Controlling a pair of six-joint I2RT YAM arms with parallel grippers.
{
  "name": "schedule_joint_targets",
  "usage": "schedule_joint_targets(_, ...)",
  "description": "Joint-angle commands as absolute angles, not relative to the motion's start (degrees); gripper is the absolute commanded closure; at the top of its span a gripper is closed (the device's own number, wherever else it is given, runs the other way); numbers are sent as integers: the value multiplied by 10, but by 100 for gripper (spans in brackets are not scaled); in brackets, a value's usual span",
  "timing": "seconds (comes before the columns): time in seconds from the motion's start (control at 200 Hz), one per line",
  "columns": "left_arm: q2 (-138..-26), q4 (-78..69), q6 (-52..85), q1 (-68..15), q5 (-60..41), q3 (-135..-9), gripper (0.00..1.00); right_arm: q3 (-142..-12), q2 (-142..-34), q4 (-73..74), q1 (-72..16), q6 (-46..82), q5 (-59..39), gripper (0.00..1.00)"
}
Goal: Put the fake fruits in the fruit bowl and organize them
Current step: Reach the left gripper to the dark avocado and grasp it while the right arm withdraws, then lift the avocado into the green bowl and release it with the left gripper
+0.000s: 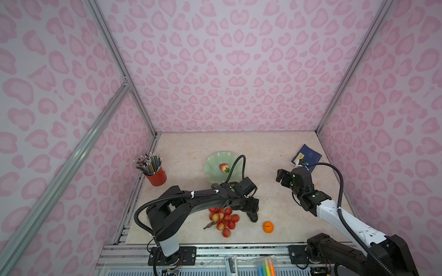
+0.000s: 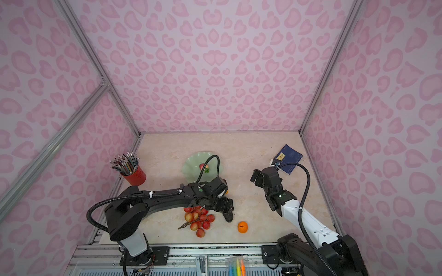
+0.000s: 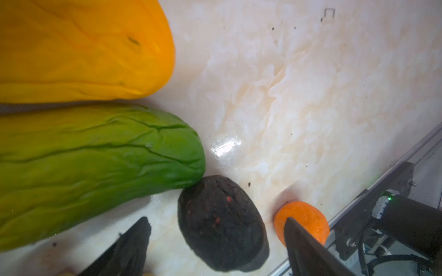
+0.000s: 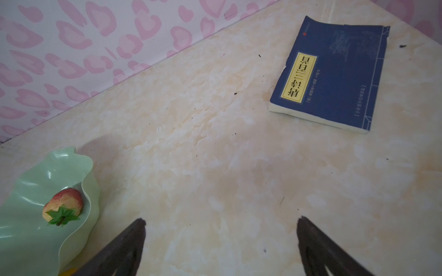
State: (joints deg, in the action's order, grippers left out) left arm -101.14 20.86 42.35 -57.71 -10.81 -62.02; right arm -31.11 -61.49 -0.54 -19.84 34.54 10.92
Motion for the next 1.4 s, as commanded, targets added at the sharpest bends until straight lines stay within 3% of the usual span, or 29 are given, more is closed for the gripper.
schedule_joint_targets(0.0,-1038,202,417,-577,-133,-631,19,-305,-618,6,-199,350,112,2)
schedule_joint_targets(0.23,-1038,191,408,-577,-141,-632,54,-305,-622,11,-196,351,112,2)
schedule_joint_targets(0.315,-1028,190,401,-577,-144,-636,62,-307,-628,16,-195,352,111,2)
schedule_joint_targets(0.565,-920,227,340,-555,-91,-666,63,-325,-649,17,-195,348,106,2)
schedule_joint_targets(0.775,-867,259,279,-414,-64,-665,62,-349,-671,-1,-196,343,88,2)
schedule_joint_targets(1.055,-946,310,238,-270,-17,-735,62,-364,-675,-33,-195,339,77,3)
schedule_joint_targets(1.395,-1073,303,230,-237,-27,-788,60,-362,-664,-62,-195,338,76,3)
